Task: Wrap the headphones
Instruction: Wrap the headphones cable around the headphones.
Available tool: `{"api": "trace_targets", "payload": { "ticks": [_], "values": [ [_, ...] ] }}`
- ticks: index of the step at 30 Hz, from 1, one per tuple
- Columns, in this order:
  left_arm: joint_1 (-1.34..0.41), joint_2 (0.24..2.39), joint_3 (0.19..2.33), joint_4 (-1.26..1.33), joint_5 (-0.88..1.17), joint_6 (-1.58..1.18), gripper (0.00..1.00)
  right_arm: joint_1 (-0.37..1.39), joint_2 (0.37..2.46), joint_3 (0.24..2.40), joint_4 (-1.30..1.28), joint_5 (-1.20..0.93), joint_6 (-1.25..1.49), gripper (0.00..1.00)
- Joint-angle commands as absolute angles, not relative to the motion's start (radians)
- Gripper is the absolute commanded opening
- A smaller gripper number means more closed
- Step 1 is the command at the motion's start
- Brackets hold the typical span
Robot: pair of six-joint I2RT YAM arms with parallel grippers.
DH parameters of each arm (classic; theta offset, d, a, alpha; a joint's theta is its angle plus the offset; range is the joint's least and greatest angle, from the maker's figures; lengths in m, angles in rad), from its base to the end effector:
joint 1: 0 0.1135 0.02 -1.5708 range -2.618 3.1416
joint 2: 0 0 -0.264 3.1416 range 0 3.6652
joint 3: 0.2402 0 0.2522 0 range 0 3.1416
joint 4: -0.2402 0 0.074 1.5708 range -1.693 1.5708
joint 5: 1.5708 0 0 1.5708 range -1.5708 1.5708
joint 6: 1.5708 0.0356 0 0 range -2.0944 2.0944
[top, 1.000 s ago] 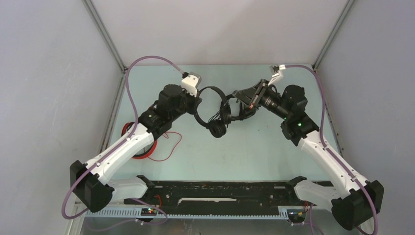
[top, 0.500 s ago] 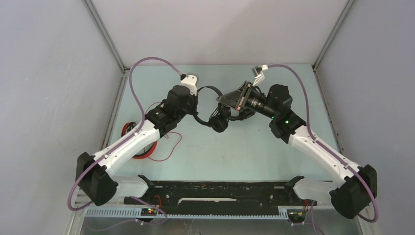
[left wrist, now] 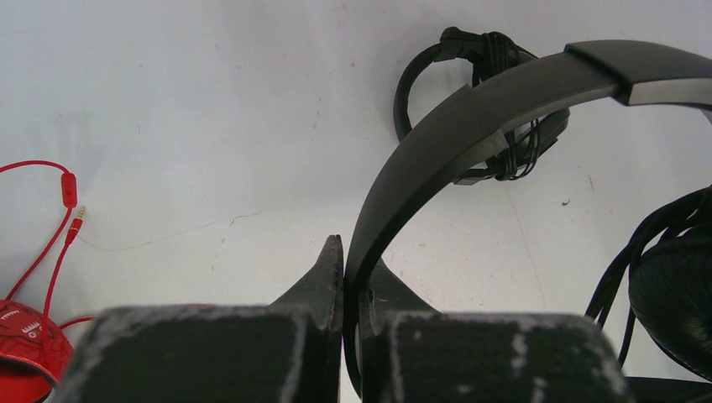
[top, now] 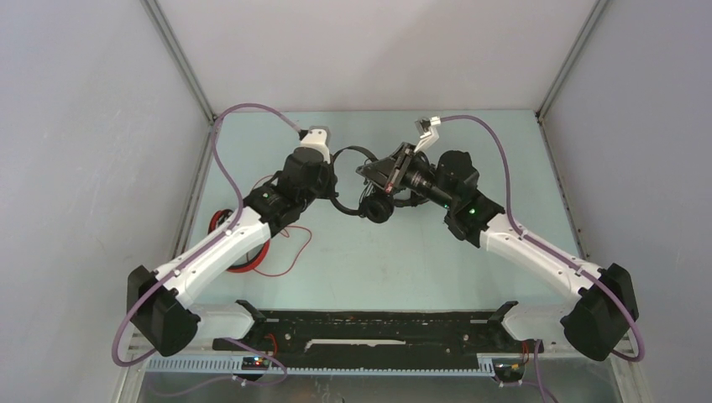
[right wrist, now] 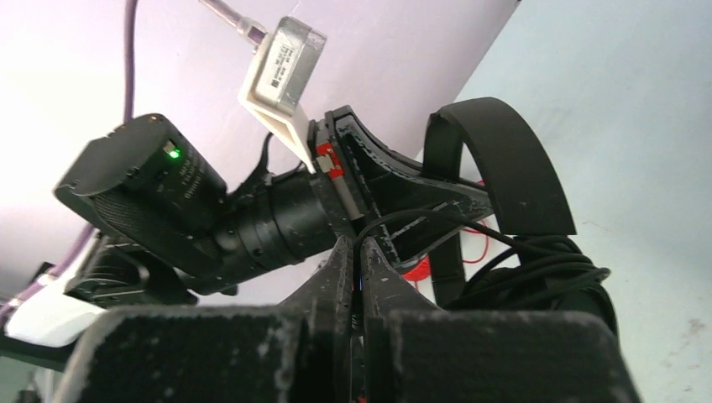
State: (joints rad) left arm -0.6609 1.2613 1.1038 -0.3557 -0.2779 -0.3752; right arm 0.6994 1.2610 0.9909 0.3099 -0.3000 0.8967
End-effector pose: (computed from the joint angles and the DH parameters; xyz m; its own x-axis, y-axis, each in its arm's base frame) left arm 0.2312 -0.1674 0.3327 -0.5078 -0.0515 -0.8599 0.2316 0.9533 -0.1939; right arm 0.2224 0.2009 0.3617 -0.6380 0.4386 -0.6329 -0.5487 0.3176 0.7733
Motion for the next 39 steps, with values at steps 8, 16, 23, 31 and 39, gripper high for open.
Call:
{"api": "trace_targets", "payload": {
  "ticks": [8, 16, 23, 31, 39],
  "values": [
    [-0.665, 1.199, 1.218, -0.348, -0.244, -0.439, 0.0, 0.735, 1.22, 1.003, 0.196, -0.138, 0.638, 0.0],
    [-0.663, 1.2, 1.239, -0.37, -0.25, -0.429, 0.0, 0.751, 1.204, 1.003, 0.156, -0.063, 0.536, 0.0],
    [-0.664, 1.199, 1.236, -0.367, -0.25, -0.418, 0.0, 0.765, 1.183, 1.005, 0.165, -0.03, 0.491, 0.14],
    [-0.664, 1.2, 1.218, -0.341, -0.277, -0.391, 0.0, 0.767, 1.146, 1.005, 0.178, -0.053, 0.546, 0.2],
    [-0.664, 1.205, 1.215, -0.336, -0.295, -0.373, 0.0, 0.766, 1.104, 1.004, 0.183, -0.076, 0.58, 0.24]
  ]
}}
